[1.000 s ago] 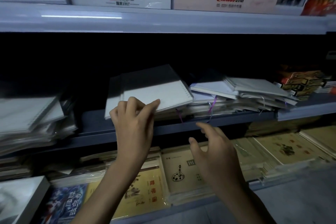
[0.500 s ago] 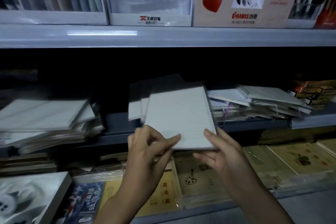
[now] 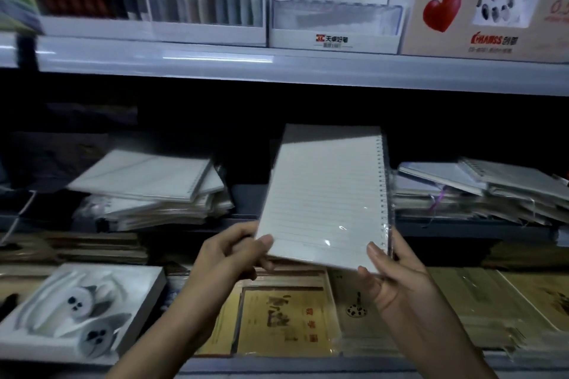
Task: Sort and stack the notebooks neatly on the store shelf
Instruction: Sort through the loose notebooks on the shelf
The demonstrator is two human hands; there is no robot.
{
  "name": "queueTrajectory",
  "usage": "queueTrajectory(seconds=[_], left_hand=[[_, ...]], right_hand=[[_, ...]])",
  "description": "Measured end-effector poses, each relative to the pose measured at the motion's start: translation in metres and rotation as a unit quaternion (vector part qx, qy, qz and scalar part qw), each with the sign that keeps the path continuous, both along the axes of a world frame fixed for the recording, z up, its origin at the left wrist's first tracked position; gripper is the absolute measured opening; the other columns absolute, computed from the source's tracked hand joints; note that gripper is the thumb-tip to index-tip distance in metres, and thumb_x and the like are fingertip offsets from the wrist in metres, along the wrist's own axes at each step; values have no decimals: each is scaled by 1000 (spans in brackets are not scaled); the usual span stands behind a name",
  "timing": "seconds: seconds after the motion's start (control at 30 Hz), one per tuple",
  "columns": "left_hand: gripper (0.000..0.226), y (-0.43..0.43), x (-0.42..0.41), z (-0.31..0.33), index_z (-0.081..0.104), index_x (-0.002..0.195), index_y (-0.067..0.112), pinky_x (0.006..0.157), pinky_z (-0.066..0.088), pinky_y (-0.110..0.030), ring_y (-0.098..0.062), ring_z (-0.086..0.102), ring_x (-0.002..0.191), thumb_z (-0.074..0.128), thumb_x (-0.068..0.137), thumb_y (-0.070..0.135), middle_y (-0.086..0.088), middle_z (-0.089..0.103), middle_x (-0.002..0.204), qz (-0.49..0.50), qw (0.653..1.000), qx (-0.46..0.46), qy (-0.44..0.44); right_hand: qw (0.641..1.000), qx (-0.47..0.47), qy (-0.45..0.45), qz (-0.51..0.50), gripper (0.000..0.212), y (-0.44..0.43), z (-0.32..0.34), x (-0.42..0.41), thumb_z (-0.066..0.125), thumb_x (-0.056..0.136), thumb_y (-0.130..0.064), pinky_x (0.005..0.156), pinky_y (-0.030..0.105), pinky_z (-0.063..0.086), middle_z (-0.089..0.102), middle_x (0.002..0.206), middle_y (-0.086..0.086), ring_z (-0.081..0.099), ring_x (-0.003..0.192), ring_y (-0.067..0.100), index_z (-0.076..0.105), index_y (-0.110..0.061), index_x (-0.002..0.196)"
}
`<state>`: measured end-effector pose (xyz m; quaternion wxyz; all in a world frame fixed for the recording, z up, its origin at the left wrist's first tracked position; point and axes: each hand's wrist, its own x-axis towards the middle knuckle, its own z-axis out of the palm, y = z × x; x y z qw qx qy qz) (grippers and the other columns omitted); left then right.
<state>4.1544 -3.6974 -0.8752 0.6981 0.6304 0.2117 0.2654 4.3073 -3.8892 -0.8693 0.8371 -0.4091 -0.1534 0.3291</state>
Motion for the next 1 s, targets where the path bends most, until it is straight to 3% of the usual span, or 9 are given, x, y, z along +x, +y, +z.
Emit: queueTrajectory(seconds=[0.1,0.2,0.3,0.37,0.47,0.63,0.73,0.87,1.0], left_hand=[[17,9,-15,5,77,104,12,65,52,-28,-23,60,67,75,89,19,-19,69,80,20,999,9,-50],[12,24,-32,9,76,101,8,58,48,-23,-21,54,64,77,90,12,-17,68,78,61,993,30,-95],[17,43,-49,14,78,100,13,59,47,-21,-19,58,69,79,84,18,-10,72,83,119,984,43,-128],[17,55,-60,18,79,105,16,62,51,-25,-21,67,77,78,88,20,-12,77,92,167,975,64,-134],[16,77,-74,29,79,106,26,65,54,-27,-14,69,80,74,97,15,-8,78,89,251,951,107,-146],[21,128,-93,47,77,120,22,62,48,-18,-1,62,65,67,102,18,6,69,70,333,912,215,-111],[26,162,-100,45,75,125,22,75,53,-26,-3,71,89,63,105,31,10,77,97,369,883,288,-35],[41,188,-97,21,75,123,24,72,43,-36,-24,68,96,54,104,53,-1,69,101,433,817,347,157],[41,184,-102,15,74,121,29,68,42,-34,-16,64,86,54,100,59,5,64,98,448,812,334,168]], right_hand=[[1000,-17,-2,6,51,19,-1,-10,60,81,1,48,22,56,74,122,11,71,81,19,67,-15,128],[996,-60,-70,4,48,45,-1,-25,63,84,-7,39,21,46,74,121,12,62,60,14,66,-22,130],[972,-150,-181,-4,51,73,2,-40,65,91,-25,37,22,37,77,116,-2,45,45,19,57,-34,141],[954,-172,-246,-1,54,93,9,-55,62,95,-32,38,23,35,76,116,-8,58,52,34,48,-39,147],[941,-156,-299,19,39,128,25,-79,51,105,-25,37,26,37,80,94,6,75,73,36,45,-36,141],[907,-185,-378,11,22,188,44,-92,49,107,-32,42,27,40,66,66,5,54,46,25,56,-27,127],[848,-274,-453,-23,33,224,46,-92,48,103,-52,60,33,49,70,79,7,63,60,19,56,-29,127],[661,-469,-576,-107,65,247,42,-94,35,101,-68,76,39,54,72,102,7,67,94,31,59,-16,132],[696,-434,-560,-114,61,243,39,-96,34,97,-73,67,40,60,71,74,2,70,65,26,63,-24,116]])
